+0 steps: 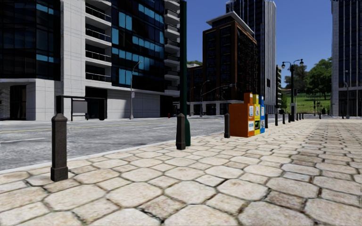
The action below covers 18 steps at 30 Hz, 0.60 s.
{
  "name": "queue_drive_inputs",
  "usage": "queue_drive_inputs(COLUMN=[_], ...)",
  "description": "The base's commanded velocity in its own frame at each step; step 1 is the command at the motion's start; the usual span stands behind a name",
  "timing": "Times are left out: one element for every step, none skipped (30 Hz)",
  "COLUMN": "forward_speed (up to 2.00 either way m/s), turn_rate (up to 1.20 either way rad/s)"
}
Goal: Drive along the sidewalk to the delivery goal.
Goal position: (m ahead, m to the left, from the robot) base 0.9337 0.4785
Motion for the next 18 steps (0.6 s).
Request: queue_drive_inputs(forward_speed=[1.97, 1.91, 1.86, 1.86, 1.75, 1.64, 1.58, 1.52, 1.52, 1.47, 1.42, 1.36, 1.36, 1.29, 1.08, 0.00, 0.00, 0.00], turn_rate=[0.37, 0.37, 0.37, 0.37, 0.37, 0.37, 0.37, 0.37, 0.37, 0.37, 0.37, 0.37, 0.37, 0.33, 0.00, 0.00, 0.00, 0.00])
